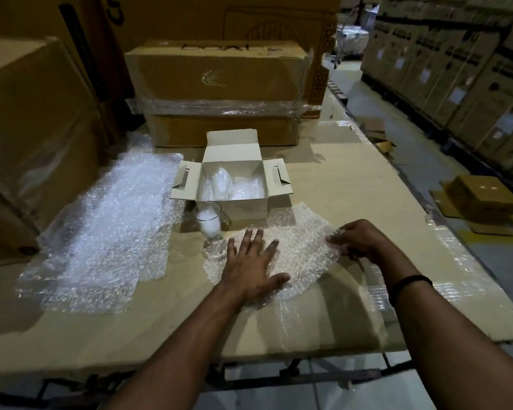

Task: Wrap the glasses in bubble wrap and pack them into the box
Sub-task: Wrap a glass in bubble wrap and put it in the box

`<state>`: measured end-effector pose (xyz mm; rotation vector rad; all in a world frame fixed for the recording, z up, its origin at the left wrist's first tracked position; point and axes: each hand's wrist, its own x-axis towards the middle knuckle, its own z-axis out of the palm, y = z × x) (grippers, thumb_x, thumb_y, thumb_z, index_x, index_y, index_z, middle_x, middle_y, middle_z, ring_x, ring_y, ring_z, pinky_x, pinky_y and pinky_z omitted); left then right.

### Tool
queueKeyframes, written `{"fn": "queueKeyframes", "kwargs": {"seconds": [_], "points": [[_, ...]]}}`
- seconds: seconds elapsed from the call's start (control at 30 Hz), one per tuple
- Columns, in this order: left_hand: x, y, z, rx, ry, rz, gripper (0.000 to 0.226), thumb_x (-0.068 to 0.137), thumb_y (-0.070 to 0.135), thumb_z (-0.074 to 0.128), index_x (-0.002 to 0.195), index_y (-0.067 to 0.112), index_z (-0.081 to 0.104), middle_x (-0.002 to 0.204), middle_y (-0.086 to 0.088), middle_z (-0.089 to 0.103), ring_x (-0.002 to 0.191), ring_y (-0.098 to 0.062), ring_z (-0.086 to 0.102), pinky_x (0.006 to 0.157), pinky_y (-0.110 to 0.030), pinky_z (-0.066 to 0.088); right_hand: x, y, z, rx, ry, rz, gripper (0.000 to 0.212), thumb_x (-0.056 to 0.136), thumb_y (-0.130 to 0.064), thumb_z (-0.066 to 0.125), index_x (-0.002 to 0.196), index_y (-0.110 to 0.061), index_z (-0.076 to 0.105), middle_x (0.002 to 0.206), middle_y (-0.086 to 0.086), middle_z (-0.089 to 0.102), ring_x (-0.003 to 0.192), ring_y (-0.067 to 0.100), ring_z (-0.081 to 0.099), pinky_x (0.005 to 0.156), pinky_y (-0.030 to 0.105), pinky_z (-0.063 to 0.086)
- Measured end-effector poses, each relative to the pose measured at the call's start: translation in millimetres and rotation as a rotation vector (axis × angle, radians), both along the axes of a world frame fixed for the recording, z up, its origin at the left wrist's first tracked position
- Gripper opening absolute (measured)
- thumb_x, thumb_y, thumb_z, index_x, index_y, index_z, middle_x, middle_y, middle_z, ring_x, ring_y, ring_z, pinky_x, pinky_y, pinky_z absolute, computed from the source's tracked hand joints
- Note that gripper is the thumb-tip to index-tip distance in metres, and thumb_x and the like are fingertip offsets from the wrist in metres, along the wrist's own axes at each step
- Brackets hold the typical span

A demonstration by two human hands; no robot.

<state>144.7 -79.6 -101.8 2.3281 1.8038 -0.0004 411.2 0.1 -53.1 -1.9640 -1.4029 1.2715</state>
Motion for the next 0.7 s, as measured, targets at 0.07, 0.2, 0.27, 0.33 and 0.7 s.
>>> {"fn": "queueKeyframes", "kwargs": {"seconds": [0.07, 0.2, 0.27, 0.33, 0.7], "points": [[5.8, 0.3, -2.8, 0.005, -0.016, -0.060, 0.082, 0.082, 0.084, 0.017, 0.152, 0.044, 0.000, 0.159, 0.001, -0.019, 0.147, -0.024, -0.021, 0.115, -0.058, -0.013, -0.8, -0.6, -2.0, 0.063, 0.068, -0.113, 0.025, 0.072, -0.014, 0.084, 0.077, 0.001, 0.065, 0.055, 0.013, 0.051, 0.041, 0.019, 0.040, 0.046, 0.026, 0.035], [11.7, -1.3, -2.6, -0.066, -0.022, -0.125, 0.073, 0.088, 0.079, 0.018, 0.152, 0.046, 0.007, 0.163, 0.002, -0.009, 0.150, -0.021, -0.010, 0.117, -0.056, -0.008, -13.7, -10.3, -6.9, 0.144, 0.300, -0.151, 0.013, 0.079, -0.003, 0.073, 0.084, 0.000, 0.062, 0.067, 0.017, 0.054, 0.055, 0.025, 0.051, 0.053, 0.033, 0.039], [7.9, -2.1, 3.7, -0.020, -0.101, -0.088, 0.070, 0.090, 0.075, 0.023, 0.152, 0.043, 0.015, 0.164, 0.002, -0.001, 0.150, -0.018, -0.004, 0.118, -0.052, -0.006, -22.5, -16.0, -4.8, 0.211, 0.335, -0.095, 0.014, 0.084, -0.001, 0.067, 0.096, 0.005, 0.062, 0.086, 0.017, 0.062, 0.077, 0.029, 0.059, 0.066, 0.038, 0.047], [-2.2, -6.0, 7.4, 0.129, -0.232, 0.005, 0.061, 0.095, 0.066, 0.031, 0.148, 0.036, 0.035, 0.161, 0.002, 0.019, 0.148, -0.020, 0.013, 0.118, -0.047, 0.004, -33.4, -21.6, 4.3, 0.296, 0.312, -0.042, 0.023, 0.086, -0.004, 0.064, 0.108, 0.003, 0.061, 0.104, 0.009, 0.066, 0.093, 0.024, 0.062, 0.083, 0.039, 0.051], [-92.9, -44.5, -10.1, 0.230, -0.225, 0.220, 0.046, 0.082, 0.052, 0.044, 0.119, 0.036, 0.067, 0.140, 0.009, 0.054, 0.132, -0.016, 0.043, 0.101, -0.039, 0.025, -155.4, -89.8, 19.4, 0.458, -0.530, 0.787, 0.028, 0.086, -0.021, 0.054, 0.114, -0.017, 0.054, 0.115, 0.007, 0.063, 0.101, 0.028, 0.060, 0.079, 0.033, 0.048]]}}
